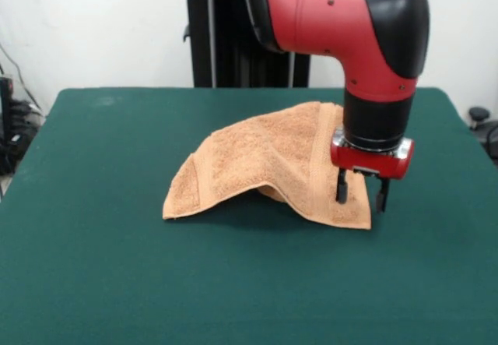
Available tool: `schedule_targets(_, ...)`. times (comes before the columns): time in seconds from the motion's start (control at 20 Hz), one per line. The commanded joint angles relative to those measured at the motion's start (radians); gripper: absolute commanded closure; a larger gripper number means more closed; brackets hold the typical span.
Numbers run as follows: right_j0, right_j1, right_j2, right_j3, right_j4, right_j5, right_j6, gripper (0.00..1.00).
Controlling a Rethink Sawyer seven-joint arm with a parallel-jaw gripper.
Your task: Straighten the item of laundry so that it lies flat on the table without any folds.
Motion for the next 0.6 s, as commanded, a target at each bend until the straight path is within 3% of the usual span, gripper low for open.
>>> schedule_targets(0.05,0.060,0.096,-0.036,-0.005,0.030,0.059,0.242,0.00)
schedule_targets(0.55,0.099,0.166,-0.082,-0.079,0.055,0.040,0.248,0.00)
schedule_targets(0.6,0.099,0.169,-0.084,-0.087,0.050,0.020,0.237,1.00)
